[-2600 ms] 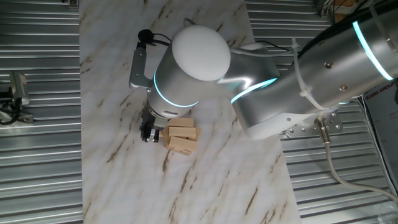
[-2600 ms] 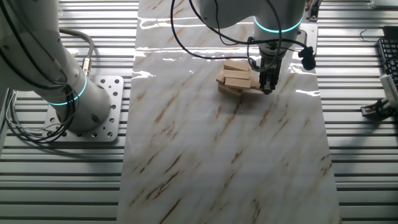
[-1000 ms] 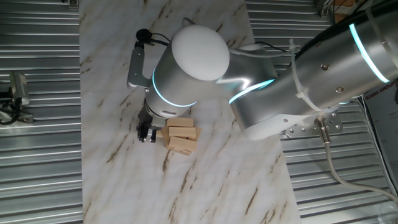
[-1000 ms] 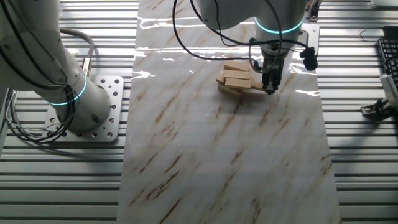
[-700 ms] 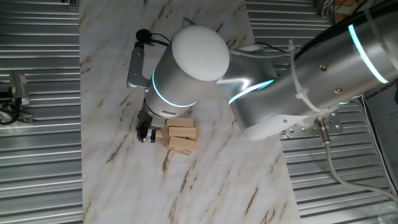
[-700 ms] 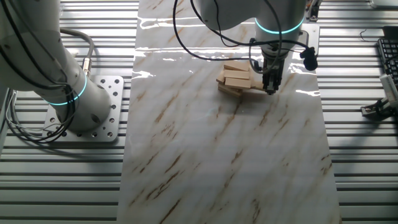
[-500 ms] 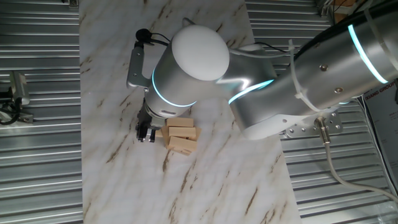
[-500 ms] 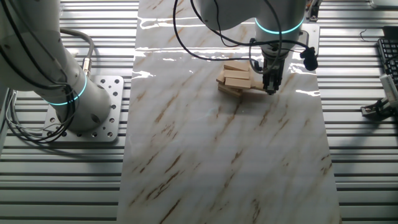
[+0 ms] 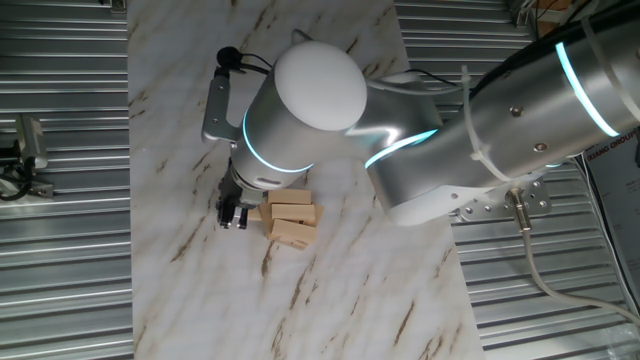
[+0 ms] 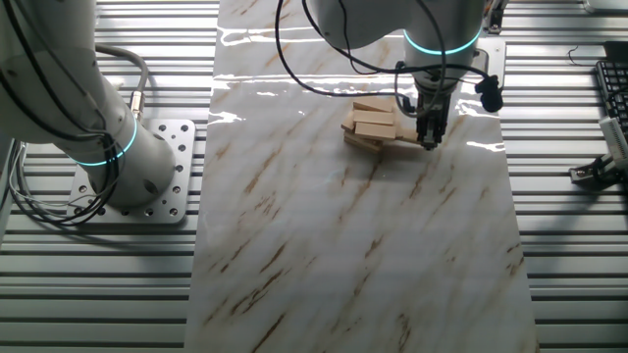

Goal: Play Jenga

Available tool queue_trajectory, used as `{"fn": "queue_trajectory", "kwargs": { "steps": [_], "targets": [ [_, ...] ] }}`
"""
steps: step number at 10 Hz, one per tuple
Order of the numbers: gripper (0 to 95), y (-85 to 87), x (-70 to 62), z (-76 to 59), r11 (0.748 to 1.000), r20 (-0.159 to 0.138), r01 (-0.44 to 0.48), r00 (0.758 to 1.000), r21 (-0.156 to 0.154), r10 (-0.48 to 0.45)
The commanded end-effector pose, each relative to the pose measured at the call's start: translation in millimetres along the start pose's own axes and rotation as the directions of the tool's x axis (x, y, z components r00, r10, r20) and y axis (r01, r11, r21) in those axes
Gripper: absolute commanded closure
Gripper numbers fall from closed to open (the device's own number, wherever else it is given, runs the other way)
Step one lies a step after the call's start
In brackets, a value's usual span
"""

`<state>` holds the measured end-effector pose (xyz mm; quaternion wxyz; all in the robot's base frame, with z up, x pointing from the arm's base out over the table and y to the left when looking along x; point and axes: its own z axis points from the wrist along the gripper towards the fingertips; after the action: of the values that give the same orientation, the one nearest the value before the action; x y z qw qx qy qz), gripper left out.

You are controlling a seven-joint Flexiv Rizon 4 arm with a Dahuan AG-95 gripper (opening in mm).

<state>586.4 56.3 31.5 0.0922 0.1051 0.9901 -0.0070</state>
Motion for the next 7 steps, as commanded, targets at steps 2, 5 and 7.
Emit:
{"fn": "queue_trajectory", "kwargs": {
  "steps": [2, 5, 7],
  "targets": [
    [95.0, 1.4, -5.4, 1.2, 1.000, -0.001, 0.001, 1.000, -0.001, -0.001],
    [95.0, 2.9, -12.5, 3.0, 1.000, -0.003, 0.000, 1.000, -0.001, 0.000],
    [95.0, 4.1, -16.9, 4.6, 1.000, -0.003, -0.001, 1.000, 0.000, 0.001]
  ]
}}
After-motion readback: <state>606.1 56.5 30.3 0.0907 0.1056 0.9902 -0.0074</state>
